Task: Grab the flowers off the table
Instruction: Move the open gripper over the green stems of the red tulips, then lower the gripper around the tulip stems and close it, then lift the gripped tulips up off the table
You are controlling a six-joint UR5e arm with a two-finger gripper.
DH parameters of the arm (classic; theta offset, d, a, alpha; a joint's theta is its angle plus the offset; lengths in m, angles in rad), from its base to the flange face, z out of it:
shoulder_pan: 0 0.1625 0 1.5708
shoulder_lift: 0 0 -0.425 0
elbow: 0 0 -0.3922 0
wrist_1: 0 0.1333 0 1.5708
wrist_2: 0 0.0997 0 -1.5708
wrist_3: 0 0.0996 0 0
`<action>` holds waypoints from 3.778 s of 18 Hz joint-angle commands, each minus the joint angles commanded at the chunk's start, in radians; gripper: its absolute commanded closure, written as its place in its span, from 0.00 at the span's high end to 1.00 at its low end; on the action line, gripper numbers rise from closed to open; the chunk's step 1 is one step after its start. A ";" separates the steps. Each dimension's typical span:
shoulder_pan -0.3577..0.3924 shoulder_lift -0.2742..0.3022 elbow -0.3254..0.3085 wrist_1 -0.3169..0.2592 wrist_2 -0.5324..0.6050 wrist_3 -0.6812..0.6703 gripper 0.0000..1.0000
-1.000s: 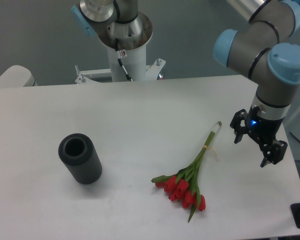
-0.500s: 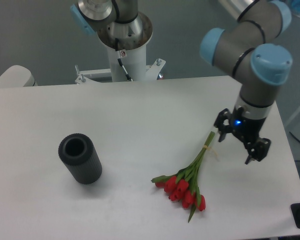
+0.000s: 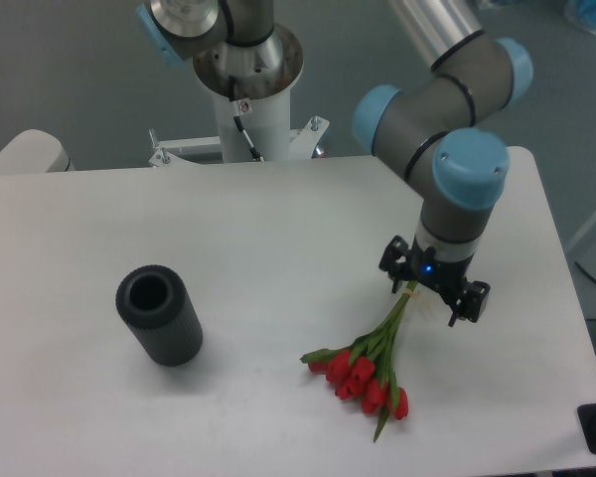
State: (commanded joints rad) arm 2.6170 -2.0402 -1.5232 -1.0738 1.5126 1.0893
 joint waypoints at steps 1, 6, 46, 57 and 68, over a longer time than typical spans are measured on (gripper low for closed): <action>-0.002 -0.003 -0.009 0.005 0.000 -0.002 1.00; -0.020 -0.021 -0.107 0.178 0.006 -0.003 1.00; -0.064 -0.106 -0.189 0.325 0.017 0.000 1.00; -0.064 -0.106 -0.189 0.350 0.017 0.001 0.53; -0.063 -0.097 -0.180 0.344 0.015 -0.003 0.39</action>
State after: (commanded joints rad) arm 2.5541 -2.1369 -1.7027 -0.7302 1.5278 1.0860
